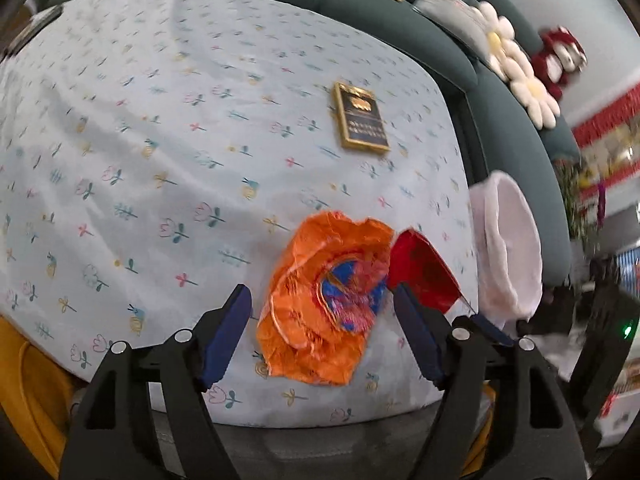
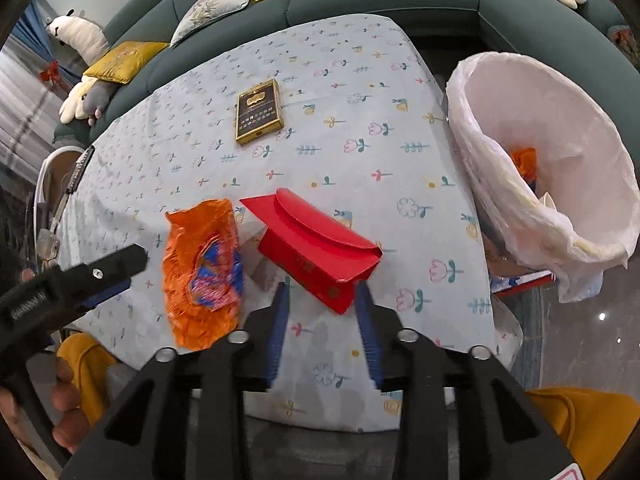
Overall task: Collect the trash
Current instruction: 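Lift the orange bag with the left tool while the right tool lifts the red envelope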
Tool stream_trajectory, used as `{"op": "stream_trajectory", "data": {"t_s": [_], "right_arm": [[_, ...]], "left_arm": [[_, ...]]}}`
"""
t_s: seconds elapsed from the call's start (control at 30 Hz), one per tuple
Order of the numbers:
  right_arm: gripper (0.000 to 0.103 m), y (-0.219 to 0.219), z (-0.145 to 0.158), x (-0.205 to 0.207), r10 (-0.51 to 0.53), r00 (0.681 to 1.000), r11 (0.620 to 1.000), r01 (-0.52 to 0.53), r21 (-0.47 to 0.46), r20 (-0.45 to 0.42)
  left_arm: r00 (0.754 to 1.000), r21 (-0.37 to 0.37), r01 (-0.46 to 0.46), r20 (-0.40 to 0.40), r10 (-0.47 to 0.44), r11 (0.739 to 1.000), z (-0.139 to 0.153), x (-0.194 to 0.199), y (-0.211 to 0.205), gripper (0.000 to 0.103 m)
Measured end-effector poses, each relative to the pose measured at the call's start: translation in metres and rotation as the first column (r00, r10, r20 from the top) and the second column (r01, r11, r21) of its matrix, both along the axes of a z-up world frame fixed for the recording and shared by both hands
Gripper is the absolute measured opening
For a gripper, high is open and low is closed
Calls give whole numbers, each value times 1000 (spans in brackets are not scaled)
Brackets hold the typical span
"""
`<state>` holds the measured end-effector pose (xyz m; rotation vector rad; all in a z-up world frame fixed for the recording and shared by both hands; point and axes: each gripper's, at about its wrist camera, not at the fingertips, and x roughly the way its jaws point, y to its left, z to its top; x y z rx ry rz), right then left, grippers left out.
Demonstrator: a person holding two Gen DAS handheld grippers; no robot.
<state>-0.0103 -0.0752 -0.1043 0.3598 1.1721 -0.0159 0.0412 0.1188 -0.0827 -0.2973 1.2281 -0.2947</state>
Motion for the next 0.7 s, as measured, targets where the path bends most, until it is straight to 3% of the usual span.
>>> {"op": "stream_trajectory", "data": {"t_s": [0.07, 0.17, 0.3, 0.37, 0.43, 0.5, 0.53, 0.57, 0.7], "right_arm": [[39, 3, -5, 5, 6, 1000, 1000, -6, -9, -16], [39, 3, -9, 8, 6, 1000, 1000, -7, -23, -19], [39, -3, -10, 10, -12, 1000, 999, 11, -33, -20], [39, -7, -11, 13, -17, 1000, 999, 16, -35, -22], [39, -9, -12, 18, -15, 1000, 999, 14, -43, -25], [39, -10, -12, 22, -13, 1000, 999, 11, -48, -24], [39, -11, -12, 25, -12, 1000, 999, 11, -42, -22], [39, -11, -12, 27, -11, 1000, 999, 10, -34, -19], [10, -8, -8, 33, 9, 1000, 1000, -10, -17, -7]], "left_arm": [[1000, 19, 22, 6, -22, 1000, -1, -1, -3, 72], [998, 108, 64, 8, -65, 992, -9, 0, -13, 73], [994, 158, 107, -42, -102, 982, -33, 4, -23, 71], [990, 155, 129, -78, -118, 979, -46, 7, -28, 58], [985, 149, 153, -102, -139, 977, -53, 9, -33, 37], [982, 151, 176, -93, -164, 973, -51, 10, -38, 24], [981, 136, 182, -86, -172, 974, -47, 11, -39, 11], [981, 123, 185, -83, -175, 975, -44, 12, -38, 11], [988, 104, 153, -12, -153, 983, -19, 17, -31, 10]]}}
